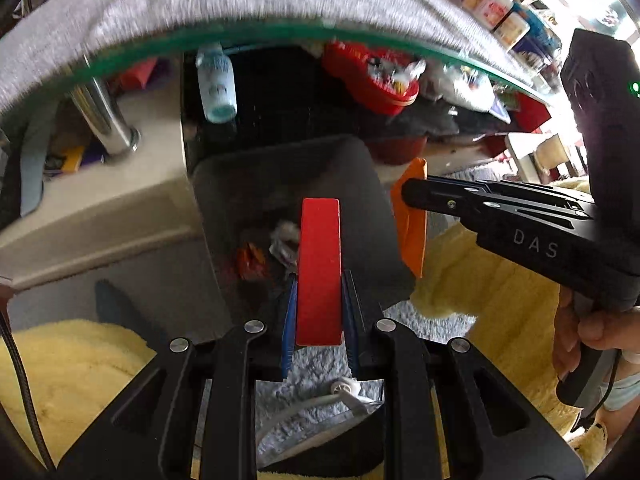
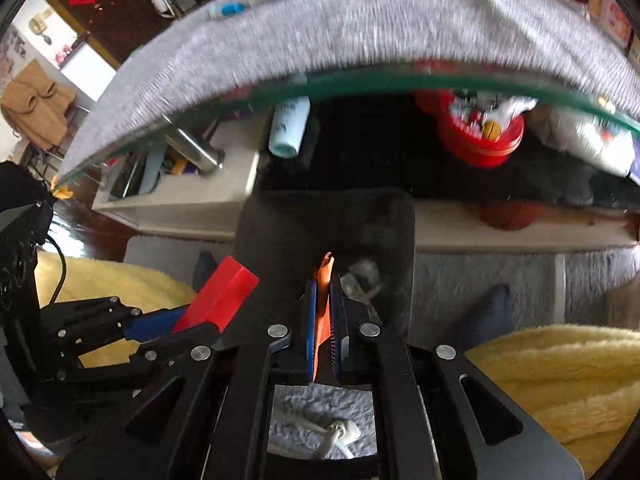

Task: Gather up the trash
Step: 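Carry both pieces to the grey bin and open both tools to drop them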

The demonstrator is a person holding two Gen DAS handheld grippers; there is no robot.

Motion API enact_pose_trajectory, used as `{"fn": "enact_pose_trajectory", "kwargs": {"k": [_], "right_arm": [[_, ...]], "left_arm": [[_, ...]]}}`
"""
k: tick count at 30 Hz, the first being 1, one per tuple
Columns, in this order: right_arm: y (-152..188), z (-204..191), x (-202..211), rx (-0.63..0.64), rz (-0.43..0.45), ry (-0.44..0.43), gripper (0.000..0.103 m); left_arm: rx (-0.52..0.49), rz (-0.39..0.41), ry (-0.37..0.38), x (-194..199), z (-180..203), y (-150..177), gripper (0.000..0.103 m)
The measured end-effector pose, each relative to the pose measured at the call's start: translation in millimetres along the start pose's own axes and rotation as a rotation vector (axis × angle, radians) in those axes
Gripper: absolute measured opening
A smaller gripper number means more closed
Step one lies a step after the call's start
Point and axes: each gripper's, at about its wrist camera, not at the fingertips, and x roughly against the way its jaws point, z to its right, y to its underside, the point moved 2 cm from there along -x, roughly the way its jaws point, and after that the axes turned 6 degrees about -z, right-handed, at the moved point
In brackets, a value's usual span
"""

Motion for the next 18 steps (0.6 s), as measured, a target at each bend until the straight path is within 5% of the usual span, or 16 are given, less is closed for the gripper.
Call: {"fn": "enact_pose_trajectory", "kwargs": {"k": [13,14,17,18], "right_arm": [[-11.3,-0.9,-13.1,-0.013,-0.038,-0.013,0.016],[-12.2,0.1,-13.0,-0.017,-0.038,-0.012,0.02],[-14.2,3.7,-9.1,-0.033,-0.021,0.004,0.058],[-14.6,5.1,-7.3,-0.039,-0.015,0.01,0.06]], "left_arm": [[0.013,-0.001,-0.007,-1.1,-5.9,-6.7,0.019],[0.013,0.002,-0.014,-0.2,-6.5,-7.3,0.019],[0.023,0.007,-0.024,1.9,-10.3,-8.6,0.024],[0.026,0.008,-0.025,3.0,-11.5,-8.6,0.027]]}}
